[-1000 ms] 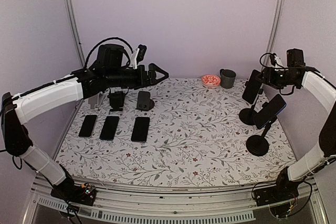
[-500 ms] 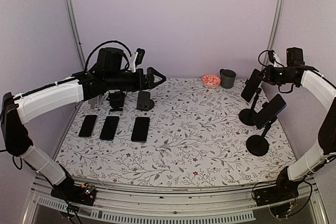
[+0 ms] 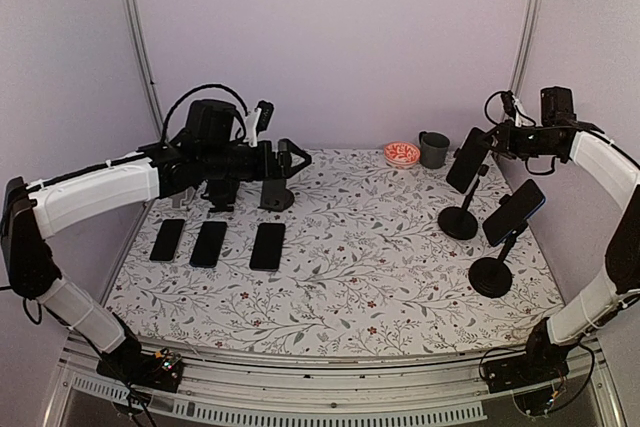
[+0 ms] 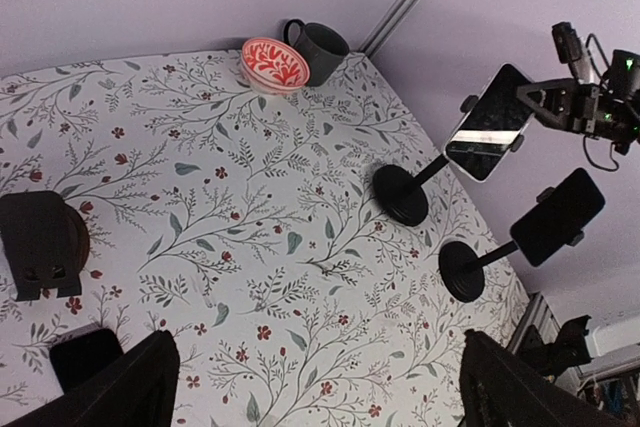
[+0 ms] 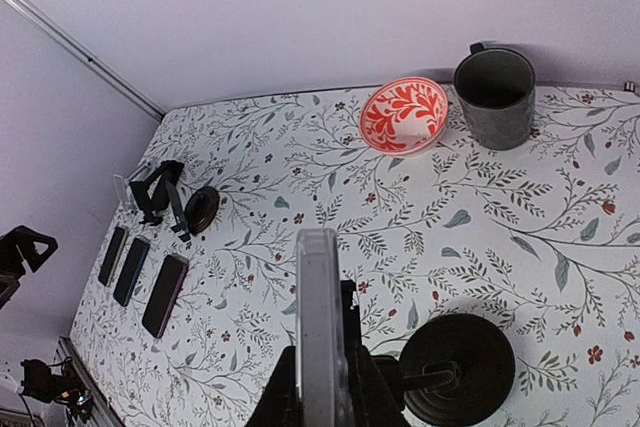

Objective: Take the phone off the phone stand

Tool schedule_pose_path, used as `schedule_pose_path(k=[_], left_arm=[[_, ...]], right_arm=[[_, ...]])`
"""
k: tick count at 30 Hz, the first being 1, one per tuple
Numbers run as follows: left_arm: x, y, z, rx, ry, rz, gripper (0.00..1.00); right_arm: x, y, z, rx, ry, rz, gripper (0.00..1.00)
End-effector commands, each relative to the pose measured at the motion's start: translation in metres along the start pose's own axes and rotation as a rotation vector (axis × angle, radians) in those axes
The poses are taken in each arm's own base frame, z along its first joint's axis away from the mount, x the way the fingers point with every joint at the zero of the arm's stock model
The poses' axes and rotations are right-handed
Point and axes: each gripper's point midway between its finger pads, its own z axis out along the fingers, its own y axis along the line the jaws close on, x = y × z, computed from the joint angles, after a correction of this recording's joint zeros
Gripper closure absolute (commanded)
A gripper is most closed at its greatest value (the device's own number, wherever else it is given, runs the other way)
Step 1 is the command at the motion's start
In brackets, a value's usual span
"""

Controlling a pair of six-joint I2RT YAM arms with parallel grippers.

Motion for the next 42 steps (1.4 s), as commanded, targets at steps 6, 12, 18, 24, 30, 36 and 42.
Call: schedule_pose_path(k=[6, 12, 18, 24, 30, 36, 42], left_arm=[[-0.012, 0.01, -0.021, -0.066, -0.095, 0.068, 0.01], [-0.019, 0.021, -0.04, -0.143, -0.159, 0.1, 0.01], [-0.026, 0.025, -0.074, -0.167, -0.276, 0.096, 0.01], [-0.011, 0.027, -0.071, -0.165, -0.221, 0.093, 0.01], [0.018, 0.02, -0.057, -0.138, -0.166, 0.103, 0.01], [0.039, 0.0, -0.045, -0.105, -0.132, 0.163, 0.01], [0.059, -0.02, -0.028, -0.068, -0.11, 0.195, 0.01]], right_arm=[[-0.054, 0.105, -0.009, -0.231, -0.126, -0.201, 1.0], [-0.037, 0.149, 0.0, -0.307, -0.091, -0.228, 1.0], [-0.009, 0.186, 0.009, -0.384, -0.034, -0.25, 1.0], [0.019, 0.21, 0.019, -0.438, 0.003, -0.251, 1.0], [0.047, 0.232, 0.034, -0.467, 0.055, -0.265, 1.0], [0.071, 0.247, 0.046, -0.494, 0.088, -0.299, 1.0], [0.087, 0.255, 0.055, -0.493, 0.113, -0.313, 1.0]])
